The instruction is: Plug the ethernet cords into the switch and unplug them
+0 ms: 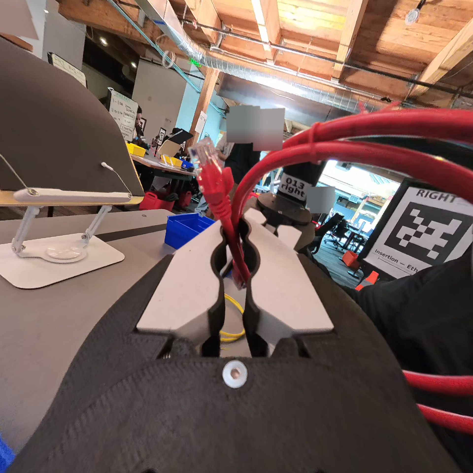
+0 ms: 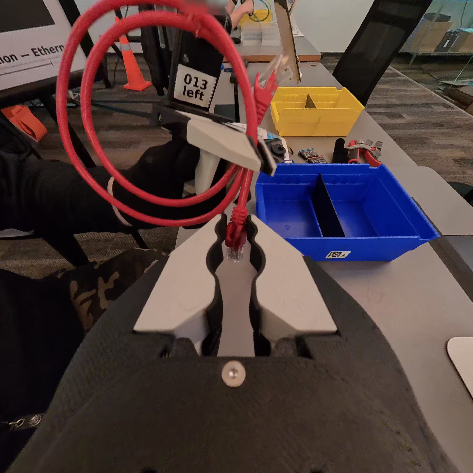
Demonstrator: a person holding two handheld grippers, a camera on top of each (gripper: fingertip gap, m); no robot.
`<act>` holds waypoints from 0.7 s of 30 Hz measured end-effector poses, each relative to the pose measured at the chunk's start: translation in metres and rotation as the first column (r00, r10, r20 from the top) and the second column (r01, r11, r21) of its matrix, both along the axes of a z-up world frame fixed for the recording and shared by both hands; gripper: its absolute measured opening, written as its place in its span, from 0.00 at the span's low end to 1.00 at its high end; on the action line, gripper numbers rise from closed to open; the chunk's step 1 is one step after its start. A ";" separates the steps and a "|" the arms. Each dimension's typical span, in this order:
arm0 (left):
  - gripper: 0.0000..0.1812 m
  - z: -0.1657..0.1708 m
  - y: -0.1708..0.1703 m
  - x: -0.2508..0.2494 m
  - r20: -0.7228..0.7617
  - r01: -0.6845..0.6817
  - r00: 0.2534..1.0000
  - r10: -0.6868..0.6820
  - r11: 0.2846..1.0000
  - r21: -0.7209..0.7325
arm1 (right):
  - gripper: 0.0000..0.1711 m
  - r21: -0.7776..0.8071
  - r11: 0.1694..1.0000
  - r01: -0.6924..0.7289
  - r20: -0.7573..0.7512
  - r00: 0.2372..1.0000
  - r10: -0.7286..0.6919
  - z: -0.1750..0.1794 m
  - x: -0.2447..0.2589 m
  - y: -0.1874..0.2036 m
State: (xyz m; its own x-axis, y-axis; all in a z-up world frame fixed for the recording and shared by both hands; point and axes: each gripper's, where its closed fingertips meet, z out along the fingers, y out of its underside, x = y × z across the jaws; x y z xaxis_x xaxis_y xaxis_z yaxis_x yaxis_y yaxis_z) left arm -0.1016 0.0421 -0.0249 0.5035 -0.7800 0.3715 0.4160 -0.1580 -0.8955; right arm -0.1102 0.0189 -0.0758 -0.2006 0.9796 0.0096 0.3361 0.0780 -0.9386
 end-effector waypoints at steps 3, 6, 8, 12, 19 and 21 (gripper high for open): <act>0.01 0.011 -0.003 -0.010 0.024 -0.021 1.000 0.020 1.000 0.020 | 0.08 0.043 0.999 0.008 0.012 1.000 -0.009 0.000 -0.002 -0.006; 0.01 0.019 -0.005 -0.021 0.036 -0.047 0.998 0.046 0.998 0.036 | 0.08 0.071 0.997 0.007 0.029 1.000 -0.009 -0.002 -0.004 -0.011; 0.00 0.023 -0.005 -0.027 0.046 -0.062 0.997 0.060 0.997 0.041 | 0.08 0.095 0.995 0.008 0.038 0.999 -0.011 -0.005 -0.006 -0.013; 0.01 0.026 -0.005 -0.038 0.049 -0.088 0.995 0.086 0.995 0.040 | 0.08 0.119 0.993 0.007 0.052 0.999 -0.014 -0.008 -0.010 -0.017; 0.02 0.040 -0.010 -0.060 0.073 -0.144 0.988 0.139 0.987 0.066 | 0.08 0.173 0.985 -0.004 0.069 0.998 -0.008 -0.009 -0.013 -0.030; 0.02 0.042 -0.011 -0.063 0.068 -0.155 0.986 0.150 0.985 0.072 | 0.08 0.183 0.983 -0.011 0.072 0.997 -0.003 -0.008 -0.015 -0.035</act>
